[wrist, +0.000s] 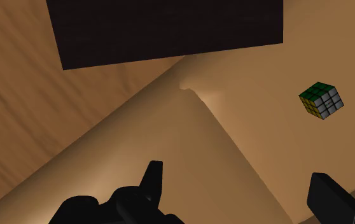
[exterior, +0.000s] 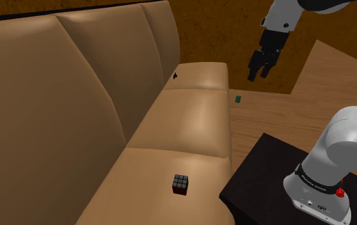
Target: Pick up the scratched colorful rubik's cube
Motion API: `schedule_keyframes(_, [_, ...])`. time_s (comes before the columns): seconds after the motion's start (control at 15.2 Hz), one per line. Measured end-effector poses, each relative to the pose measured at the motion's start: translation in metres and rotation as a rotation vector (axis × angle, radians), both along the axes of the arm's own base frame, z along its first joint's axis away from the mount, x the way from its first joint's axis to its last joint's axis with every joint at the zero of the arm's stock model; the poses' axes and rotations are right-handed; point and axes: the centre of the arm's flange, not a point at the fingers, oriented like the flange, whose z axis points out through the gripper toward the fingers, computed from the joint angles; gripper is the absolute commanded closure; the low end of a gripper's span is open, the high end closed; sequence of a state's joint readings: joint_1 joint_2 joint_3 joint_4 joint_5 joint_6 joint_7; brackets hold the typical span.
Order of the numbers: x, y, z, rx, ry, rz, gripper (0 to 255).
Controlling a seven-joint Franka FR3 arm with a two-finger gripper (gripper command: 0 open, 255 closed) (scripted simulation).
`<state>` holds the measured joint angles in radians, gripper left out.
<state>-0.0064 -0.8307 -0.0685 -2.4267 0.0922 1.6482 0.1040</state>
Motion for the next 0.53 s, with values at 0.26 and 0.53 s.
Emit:
schedule_keyframes(0.26, [0.007,0.022,-0.019,-0.009,0.007,-0.004,0])
schedule_keyframes(0.53, [0.017,0.058,-0.053,-0.026,0.020,-0.013,0])
